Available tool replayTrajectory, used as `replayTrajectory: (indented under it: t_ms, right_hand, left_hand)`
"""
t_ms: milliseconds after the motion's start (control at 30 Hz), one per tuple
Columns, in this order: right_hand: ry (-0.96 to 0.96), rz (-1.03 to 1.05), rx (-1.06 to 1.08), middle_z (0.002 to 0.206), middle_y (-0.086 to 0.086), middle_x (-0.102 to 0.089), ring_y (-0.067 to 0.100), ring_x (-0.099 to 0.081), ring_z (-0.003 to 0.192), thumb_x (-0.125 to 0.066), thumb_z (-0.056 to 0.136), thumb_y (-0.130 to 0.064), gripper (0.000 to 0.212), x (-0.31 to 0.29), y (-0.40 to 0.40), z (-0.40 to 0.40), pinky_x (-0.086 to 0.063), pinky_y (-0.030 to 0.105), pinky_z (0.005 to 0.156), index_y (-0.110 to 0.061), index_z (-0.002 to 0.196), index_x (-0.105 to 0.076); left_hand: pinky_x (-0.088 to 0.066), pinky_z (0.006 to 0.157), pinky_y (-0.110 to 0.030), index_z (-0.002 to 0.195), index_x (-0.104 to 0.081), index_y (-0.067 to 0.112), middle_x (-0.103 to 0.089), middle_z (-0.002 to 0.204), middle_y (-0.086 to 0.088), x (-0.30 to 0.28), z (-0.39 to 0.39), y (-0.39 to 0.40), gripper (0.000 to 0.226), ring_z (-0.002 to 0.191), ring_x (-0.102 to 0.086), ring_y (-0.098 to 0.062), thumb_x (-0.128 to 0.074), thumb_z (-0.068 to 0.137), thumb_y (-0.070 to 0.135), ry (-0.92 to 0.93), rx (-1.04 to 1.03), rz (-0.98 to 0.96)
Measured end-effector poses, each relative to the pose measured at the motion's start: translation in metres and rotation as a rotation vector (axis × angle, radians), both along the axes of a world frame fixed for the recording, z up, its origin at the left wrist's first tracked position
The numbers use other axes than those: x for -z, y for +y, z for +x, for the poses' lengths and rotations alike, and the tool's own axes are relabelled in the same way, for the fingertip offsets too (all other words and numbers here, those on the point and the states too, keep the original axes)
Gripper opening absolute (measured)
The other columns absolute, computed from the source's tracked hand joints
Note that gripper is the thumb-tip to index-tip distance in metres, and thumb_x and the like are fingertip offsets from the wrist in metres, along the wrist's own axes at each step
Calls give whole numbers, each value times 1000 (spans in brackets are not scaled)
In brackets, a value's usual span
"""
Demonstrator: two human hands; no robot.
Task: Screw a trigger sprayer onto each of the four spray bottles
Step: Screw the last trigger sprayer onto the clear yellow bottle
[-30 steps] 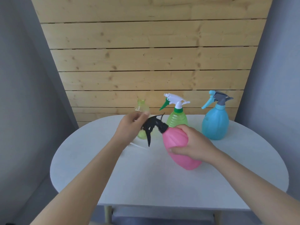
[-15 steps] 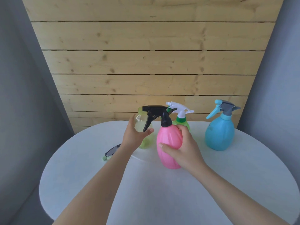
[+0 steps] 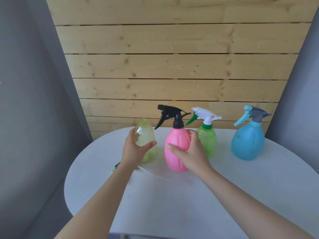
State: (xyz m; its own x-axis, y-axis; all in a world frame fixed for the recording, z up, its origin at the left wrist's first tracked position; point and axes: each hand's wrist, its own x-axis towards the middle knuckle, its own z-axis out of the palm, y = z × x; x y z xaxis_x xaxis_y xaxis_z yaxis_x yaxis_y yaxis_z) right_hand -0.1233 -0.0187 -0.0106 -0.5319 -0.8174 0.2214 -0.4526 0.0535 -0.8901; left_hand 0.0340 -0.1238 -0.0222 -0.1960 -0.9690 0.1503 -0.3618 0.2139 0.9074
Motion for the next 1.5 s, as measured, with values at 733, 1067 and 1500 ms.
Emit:
replayTrajectory:
  t_ms: [733,1067,1500]
  right_hand:
    - [-28,17,-15,144,11,-30,28,-35,129,-76,73,-29,90,27,-66,33,-32,31,98,-11,141,-20]
    - [35,121,46,154,14,-21,27,-28,139,-65,82,-37,96,18,-29,41,-33,33,104,-9,148,0]
    - [59,196,-499,134,-23,-47,-3,-43,125,-66,62,-63,81,-17,64,14,-37,22,100,-43,133,-34]
  left_hand:
    - [-33,85,-26,137,-33,27,-49,133,-1,-1,35,3,83,112,-43,-8,-78,68,38,9,-9,-13]
    - [-33,83,-25,134,-36,25,-48,118,4,-13,33,22,83,105,-44,-7,-78,65,44,5,3,-25]
    - [-46,99,-35,132,-43,27,-62,110,4,-28,25,88,65,101,-61,-8,-68,74,41,380,531,496]
